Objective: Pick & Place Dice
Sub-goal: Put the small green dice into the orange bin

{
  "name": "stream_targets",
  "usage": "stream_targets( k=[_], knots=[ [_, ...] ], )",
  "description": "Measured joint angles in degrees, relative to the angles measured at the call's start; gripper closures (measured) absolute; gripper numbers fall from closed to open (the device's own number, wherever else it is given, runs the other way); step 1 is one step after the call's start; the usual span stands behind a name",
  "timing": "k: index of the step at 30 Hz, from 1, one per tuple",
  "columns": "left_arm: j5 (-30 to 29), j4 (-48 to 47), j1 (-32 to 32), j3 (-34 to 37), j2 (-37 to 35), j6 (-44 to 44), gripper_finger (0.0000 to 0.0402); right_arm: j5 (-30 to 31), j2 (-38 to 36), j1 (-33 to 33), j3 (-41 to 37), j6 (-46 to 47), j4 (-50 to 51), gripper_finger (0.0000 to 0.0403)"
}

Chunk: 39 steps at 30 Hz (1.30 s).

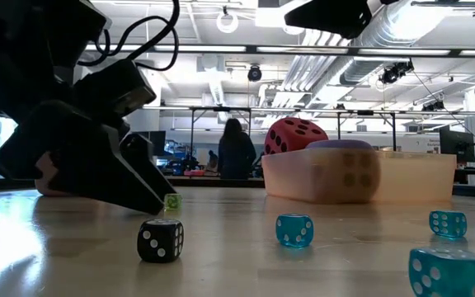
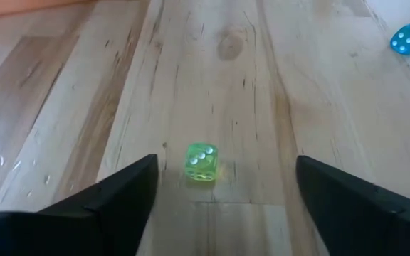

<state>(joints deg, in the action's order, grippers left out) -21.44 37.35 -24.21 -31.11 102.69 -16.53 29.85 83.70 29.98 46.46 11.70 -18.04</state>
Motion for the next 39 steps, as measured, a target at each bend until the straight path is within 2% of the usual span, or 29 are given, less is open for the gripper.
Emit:
stream_targets(
  k=[5,10,32,36,39],
  knots=[
    [-1.9,-0.7,-0.1,0.0,0.0,1.4,0.0146,0.0,0.0,0.0,0.0,-1.1,-0.5,0.0016],
    [-2.5,-0.8,0.1,0.0,0.0,1.5,0.0181,0.0,0.0,-0.4,0.0,-2.4,-0.7,0.0016],
    [-3.4,-0.3,1.6,0.1,0.2,2.8,0.0193,0.0,0.0,-0.9,0.0,-2.5,-0.6,0.0016],
    [-3.4,-0.3,1.6,0.1,0.2,3.0,0.0213,-0.6,0.0,-0.9,0.0,-2.5,-0.2,0.0016],
    [-3.3,-0.5,1.6,0.1,0.2,3.0,0.0242,-6.1,0.0,-0.9,0.0,-2.4,0.1,0.0016]
  ],
)
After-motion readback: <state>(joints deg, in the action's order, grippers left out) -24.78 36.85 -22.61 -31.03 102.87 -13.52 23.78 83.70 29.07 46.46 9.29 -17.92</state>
